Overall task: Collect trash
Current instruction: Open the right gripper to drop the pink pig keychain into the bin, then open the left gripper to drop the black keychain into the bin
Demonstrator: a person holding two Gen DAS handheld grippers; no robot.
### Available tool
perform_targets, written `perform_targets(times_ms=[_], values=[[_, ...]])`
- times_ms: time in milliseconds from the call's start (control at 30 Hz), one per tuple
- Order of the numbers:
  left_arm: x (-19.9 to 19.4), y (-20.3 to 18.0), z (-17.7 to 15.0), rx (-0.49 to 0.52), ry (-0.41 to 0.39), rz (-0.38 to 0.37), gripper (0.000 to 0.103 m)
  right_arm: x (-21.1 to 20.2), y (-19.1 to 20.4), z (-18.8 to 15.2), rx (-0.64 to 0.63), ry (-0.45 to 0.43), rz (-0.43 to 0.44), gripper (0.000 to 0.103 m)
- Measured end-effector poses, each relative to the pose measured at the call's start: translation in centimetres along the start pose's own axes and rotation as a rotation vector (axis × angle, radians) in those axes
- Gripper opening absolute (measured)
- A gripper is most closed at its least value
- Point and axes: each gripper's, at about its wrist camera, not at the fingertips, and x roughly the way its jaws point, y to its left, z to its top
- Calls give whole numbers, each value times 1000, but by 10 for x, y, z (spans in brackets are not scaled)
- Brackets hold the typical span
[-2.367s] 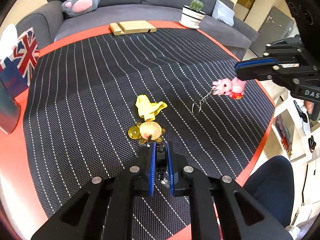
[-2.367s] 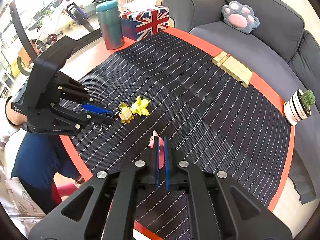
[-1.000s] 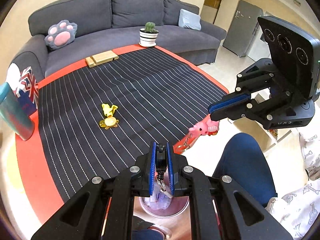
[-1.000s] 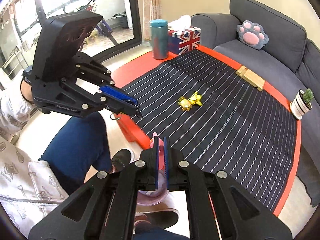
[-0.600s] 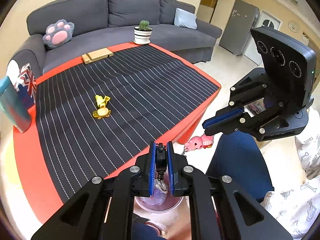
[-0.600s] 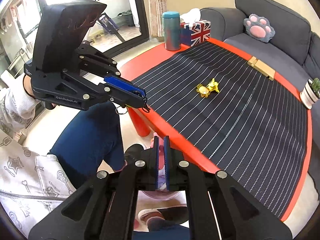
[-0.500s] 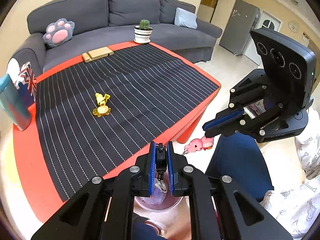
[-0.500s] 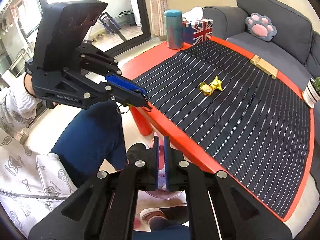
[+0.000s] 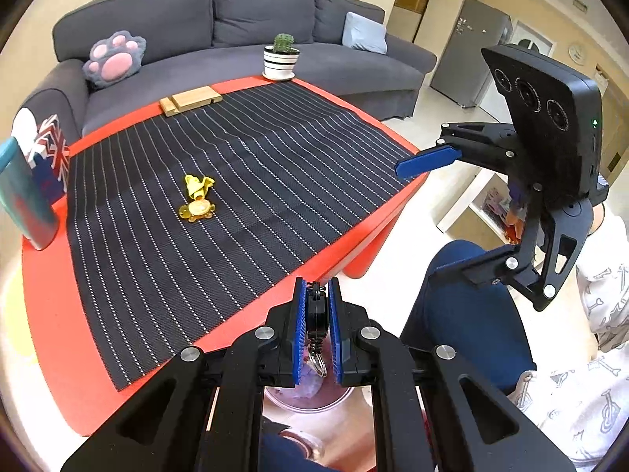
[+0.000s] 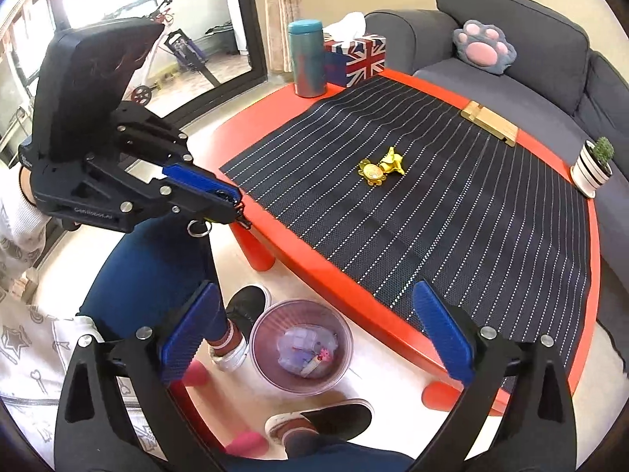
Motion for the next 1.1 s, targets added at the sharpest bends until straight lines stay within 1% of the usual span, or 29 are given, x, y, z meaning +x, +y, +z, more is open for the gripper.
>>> perform_targets(times_ms=[467, 1033, 1100], values=[[-1, -10, 0, 21, -1, -17, 10, -9, -10, -7, 64, -35, -6, 98], [17, -29, -1, 52, 48, -62, 11, -31, -24, -18, 117, -80, -22, 98], [19, -28, -1, 52, 51, -62, 19, -31, -25, -18, 119, -81, -18, 98]])
